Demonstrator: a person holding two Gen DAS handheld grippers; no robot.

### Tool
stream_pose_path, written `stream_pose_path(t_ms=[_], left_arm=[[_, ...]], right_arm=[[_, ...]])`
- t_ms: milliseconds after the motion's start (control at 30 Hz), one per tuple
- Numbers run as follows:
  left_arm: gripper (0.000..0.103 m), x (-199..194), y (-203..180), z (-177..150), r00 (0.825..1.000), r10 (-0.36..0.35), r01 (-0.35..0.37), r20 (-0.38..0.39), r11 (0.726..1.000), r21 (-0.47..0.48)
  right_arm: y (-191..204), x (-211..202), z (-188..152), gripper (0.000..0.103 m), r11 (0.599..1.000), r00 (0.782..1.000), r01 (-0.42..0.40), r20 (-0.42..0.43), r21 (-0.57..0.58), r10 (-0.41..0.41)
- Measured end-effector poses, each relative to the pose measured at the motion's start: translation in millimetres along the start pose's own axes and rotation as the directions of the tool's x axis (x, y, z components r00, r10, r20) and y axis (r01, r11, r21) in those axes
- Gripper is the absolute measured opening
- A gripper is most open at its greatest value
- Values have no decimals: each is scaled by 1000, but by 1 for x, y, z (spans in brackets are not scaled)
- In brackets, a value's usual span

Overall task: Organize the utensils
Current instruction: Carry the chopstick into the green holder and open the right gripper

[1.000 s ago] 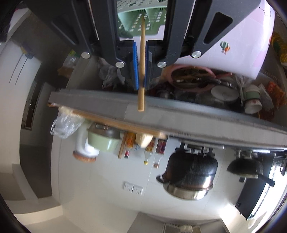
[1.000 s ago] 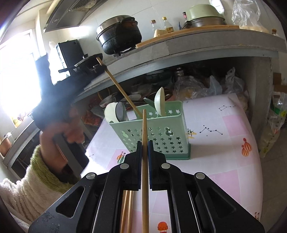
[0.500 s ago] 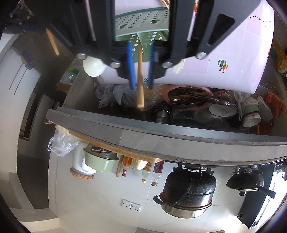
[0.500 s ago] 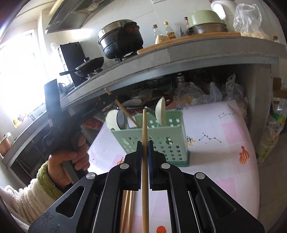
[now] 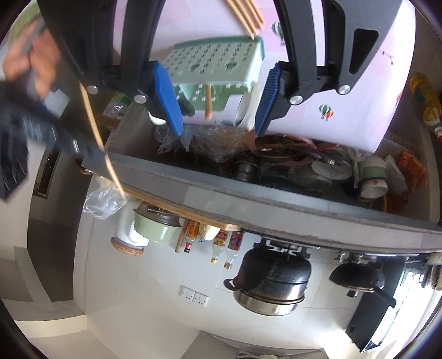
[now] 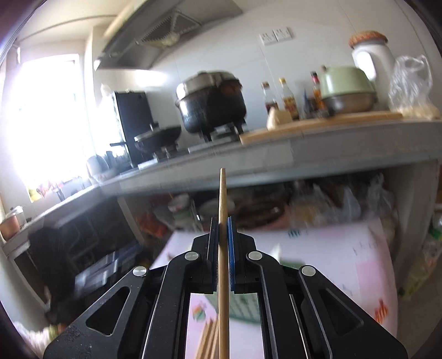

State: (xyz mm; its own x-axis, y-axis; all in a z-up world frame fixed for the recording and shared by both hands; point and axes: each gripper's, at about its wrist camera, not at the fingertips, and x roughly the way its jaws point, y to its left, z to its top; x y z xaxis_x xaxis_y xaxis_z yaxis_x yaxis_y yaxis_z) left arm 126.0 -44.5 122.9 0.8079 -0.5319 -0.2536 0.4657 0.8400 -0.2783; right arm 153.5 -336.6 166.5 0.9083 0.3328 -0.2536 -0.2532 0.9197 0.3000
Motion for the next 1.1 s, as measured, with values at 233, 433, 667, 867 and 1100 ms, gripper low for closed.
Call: stream_pose_path(t_ms=[233, 433, 667, 867, 1100], left_arm=[[56, -19, 16, -32, 996, 57, -56, -65, 998, 15], [57, -27, 38, -50, 990, 104, -106, -95, 994, -20], [57, -32, 58, -55, 986, 136, -141, -100, 989, -41], [57, -31, 66, -57, 984, 144, -150, -106, 987, -53], [57, -28, 69, -57, 983, 148, -155, -111, 986, -59]], right_arm=[[-2, 47, 36, 5, 997, 991, -79, 112, 15, 77], [-3, 90, 45, 5, 999, 990, -38, 137, 2, 38], [-4, 112, 35, 5, 999, 995, 20, 101, -32, -17], [-6, 129, 25, 5, 996, 996, 63, 74, -69, -58], [-2, 133, 15, 5, 987, 995, 94, 52, -132, -88]])
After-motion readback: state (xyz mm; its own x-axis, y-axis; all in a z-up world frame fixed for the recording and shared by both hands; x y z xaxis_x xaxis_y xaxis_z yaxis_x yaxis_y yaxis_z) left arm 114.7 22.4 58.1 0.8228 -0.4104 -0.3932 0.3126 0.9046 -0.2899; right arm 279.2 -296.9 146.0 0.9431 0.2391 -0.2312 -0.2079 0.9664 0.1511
